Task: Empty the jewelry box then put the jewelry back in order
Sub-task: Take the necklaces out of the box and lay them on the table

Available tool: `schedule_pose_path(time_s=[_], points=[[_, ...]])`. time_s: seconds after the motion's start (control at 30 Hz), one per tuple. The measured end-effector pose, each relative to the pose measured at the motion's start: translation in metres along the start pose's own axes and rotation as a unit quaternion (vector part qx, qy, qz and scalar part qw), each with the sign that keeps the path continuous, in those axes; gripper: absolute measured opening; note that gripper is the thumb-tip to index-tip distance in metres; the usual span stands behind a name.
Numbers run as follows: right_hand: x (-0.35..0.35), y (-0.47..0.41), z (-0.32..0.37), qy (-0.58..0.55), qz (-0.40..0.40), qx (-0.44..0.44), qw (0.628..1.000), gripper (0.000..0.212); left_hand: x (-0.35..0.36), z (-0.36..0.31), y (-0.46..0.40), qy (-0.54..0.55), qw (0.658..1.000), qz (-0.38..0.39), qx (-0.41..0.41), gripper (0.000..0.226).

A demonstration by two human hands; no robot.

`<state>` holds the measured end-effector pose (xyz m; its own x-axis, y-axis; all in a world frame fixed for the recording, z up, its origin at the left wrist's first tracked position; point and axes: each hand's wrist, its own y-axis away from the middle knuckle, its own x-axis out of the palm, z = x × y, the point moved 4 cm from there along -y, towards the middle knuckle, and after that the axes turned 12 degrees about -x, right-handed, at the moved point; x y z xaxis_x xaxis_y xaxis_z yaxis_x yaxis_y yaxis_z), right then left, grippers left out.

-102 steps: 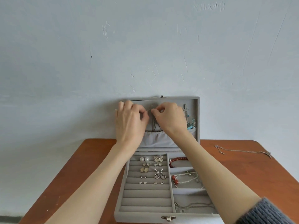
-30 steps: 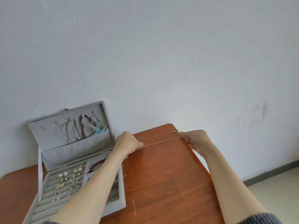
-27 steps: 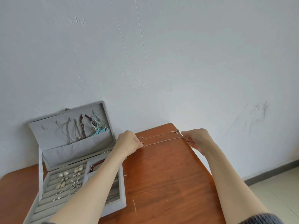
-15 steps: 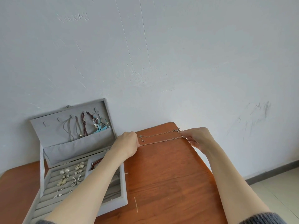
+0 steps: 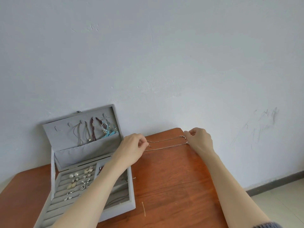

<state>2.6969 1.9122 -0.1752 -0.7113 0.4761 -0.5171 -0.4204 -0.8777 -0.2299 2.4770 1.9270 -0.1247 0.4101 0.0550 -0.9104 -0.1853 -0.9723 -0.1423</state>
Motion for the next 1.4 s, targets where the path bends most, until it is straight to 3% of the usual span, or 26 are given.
schedule_pose_path(time_s=[0.13, 0.27, 0.37, 0.53, 0.7, 0.8, 0.97, 1.1, 1.27, 1.4], points=[[0.007, 0.02, 0.044, 0.035, -0.008, -0.123, 0.992, 0.024, -0.025, 0.012, 0.017, 0.058, 0.998, -0.032, 0.014, 0.015], [0.03, 0.055, 0.098, 0.03, 0.035, -0.252, 0.967, 0.02, -0.058, 0.04, 0.032, 0.059, 0.997, -0.058, -0.005, 0.016], [0.053, 0.07, 0.136, 0.026, 0.077, -0.308, 0.948, 0.019, -0.083, 0.072, 0.038, 0.055, 0.994, -0.085, -0.04, 0.016], [0.092, 0.077, 0.193, 0.008, 0.116, -0.373, 0.921, 0.021, -0.115, 0.121, 0.039, 0.077, 0.972, -0.193, -0.109, 0.015], [0.129, 0.062, 0.226, 0.011, 0.116, -0.349, 0.93, 0.02, -0.117, 0.144, 0.025, 0.116, 0.944, -0.257, -0.168, 0.025], [0.142, 0.054, 0.23, 0.015, 0.104, -0.328, 0.939, 0.023, -0.117, 0.136, 0.011, 0.056, 0.94, -0.289, -0.172, 0.032], [0.151, 0.049, 0.225, 0.017, 0.085, -0.316, 0.945, 0.026, -0.111, 0.126, -0.001, -0.048, 0.939, -0.301, -0.162, 0.021], [0.15, 0.048, 0.228, -0.004, 0.074, -0.309, 0.948, 0.026, -0.12, 0.123, 0.002, 0.056, 0.937, -0.318, -0.135, 0.017], [0.143, 0.046, 0.238, -0.076, 0.079, -0.284, 0.953, 0.03, -0.153, 0.104, -0.005, 0.074, 0.944, -0.314, -0.067, 0.014], [0.139, 0.047, 0.243, -0.12, 0.114, -0.262, 0.951, 0.028, -0.179, 0.087, -0.005, 0.235, 0.925, -0.294, -0.047, 0.01]])
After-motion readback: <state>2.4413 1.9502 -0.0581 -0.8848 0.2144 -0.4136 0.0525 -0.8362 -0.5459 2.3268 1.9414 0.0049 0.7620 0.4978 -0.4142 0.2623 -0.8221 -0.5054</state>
